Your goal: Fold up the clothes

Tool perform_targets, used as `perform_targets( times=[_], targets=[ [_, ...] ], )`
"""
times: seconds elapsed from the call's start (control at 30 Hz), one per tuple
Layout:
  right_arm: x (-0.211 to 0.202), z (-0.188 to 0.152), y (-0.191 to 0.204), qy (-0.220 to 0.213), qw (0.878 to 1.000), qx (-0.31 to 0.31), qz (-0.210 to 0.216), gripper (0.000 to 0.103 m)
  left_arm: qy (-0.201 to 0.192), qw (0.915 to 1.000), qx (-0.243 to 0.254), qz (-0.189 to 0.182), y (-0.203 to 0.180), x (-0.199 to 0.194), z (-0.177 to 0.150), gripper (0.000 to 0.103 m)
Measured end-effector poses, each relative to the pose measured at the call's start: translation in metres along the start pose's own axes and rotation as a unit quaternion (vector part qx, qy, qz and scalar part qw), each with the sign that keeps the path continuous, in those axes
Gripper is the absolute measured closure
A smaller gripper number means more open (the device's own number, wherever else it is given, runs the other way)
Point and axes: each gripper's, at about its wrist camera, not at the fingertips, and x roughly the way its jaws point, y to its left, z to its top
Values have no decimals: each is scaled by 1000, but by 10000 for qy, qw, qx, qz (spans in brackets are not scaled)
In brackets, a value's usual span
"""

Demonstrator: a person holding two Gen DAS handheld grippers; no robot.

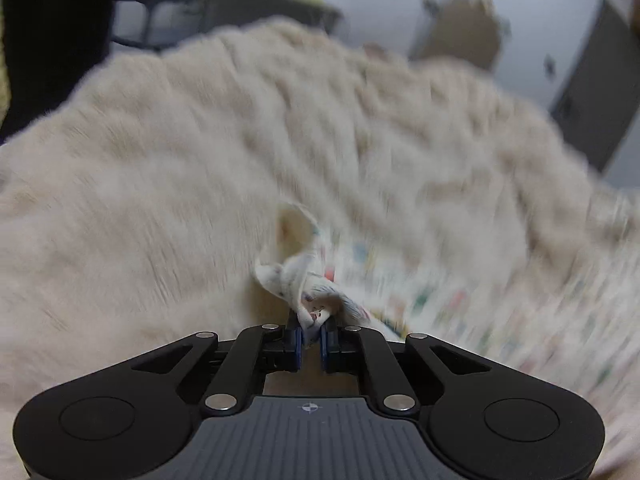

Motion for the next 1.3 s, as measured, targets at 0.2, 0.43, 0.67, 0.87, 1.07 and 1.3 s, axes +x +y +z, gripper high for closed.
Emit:
perform_targets(
  times=[0.2,0.43,0.67,0.87,1.07,1.3],
  targets=[
    [1,0,1,-17,10000,-25,5,55,-561,9941,-569,737,13,-57,29,87],
    [-2,0,0,-38,10000,-36,15,54,-409,9921,-178,1171,18,-69,10,62],
    [-1,1,-3,-30,10000,1,-22,52,298,9929,122,1147,0,-1,-5,42],
    [-8,-3,-40,-121,9976,581,-342,49,132,9960,363,807,-53,15,-3,40],
    [-23,-16,-81,-238,9918,1110,-581,41,-254,9830,1803,218,-169,-9,-3,27],
    [0,-51,-124,118,9766,2141,-163,39,-271,9670,2477,-538,-265,1,-14,25]
  ],
)
